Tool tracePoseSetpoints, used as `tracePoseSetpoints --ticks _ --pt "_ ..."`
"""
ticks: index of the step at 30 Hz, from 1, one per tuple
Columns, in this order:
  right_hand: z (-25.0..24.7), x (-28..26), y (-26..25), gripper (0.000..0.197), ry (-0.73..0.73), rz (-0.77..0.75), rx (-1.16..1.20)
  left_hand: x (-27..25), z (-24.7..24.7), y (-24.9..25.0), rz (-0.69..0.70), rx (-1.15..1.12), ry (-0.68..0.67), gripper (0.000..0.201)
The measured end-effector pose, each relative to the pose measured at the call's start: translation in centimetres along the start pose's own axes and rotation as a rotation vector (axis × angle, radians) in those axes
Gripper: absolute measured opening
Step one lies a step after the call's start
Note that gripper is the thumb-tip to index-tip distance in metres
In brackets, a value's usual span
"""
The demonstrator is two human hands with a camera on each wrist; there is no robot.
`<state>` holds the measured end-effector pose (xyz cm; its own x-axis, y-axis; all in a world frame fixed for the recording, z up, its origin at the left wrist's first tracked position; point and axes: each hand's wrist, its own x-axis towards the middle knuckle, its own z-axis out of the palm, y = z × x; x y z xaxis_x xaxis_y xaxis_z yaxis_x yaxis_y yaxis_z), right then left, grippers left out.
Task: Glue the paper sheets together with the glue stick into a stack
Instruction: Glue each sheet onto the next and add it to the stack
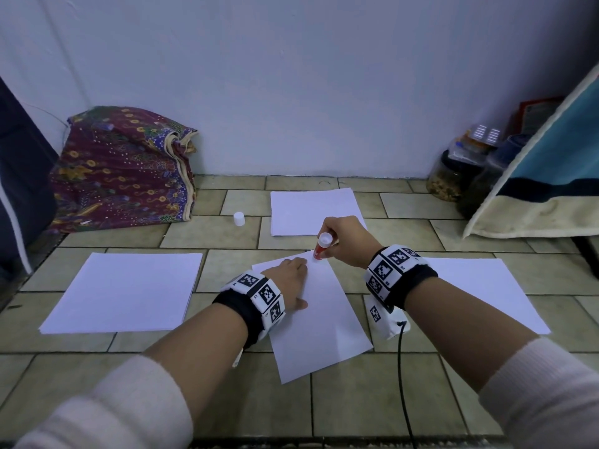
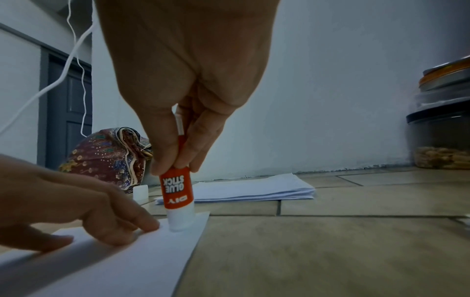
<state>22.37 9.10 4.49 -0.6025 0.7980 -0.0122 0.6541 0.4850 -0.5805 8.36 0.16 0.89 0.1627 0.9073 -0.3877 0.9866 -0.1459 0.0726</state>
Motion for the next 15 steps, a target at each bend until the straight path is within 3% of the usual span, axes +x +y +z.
tracePoseSetpoints --ticks 7,15 --pt "-0.5 -1.6 0.5 0.021 -0.049 -0.061 -0.058 0.3 0.1 -0.1 -0.015 -0.02 -0.002 0.077" --pt "-1.8 -4.2 0.2 0.022 -0.242 -0.093 -0.204 0.1 -0.2 0.0 -0.007 -0.01 -0.01 0.076"
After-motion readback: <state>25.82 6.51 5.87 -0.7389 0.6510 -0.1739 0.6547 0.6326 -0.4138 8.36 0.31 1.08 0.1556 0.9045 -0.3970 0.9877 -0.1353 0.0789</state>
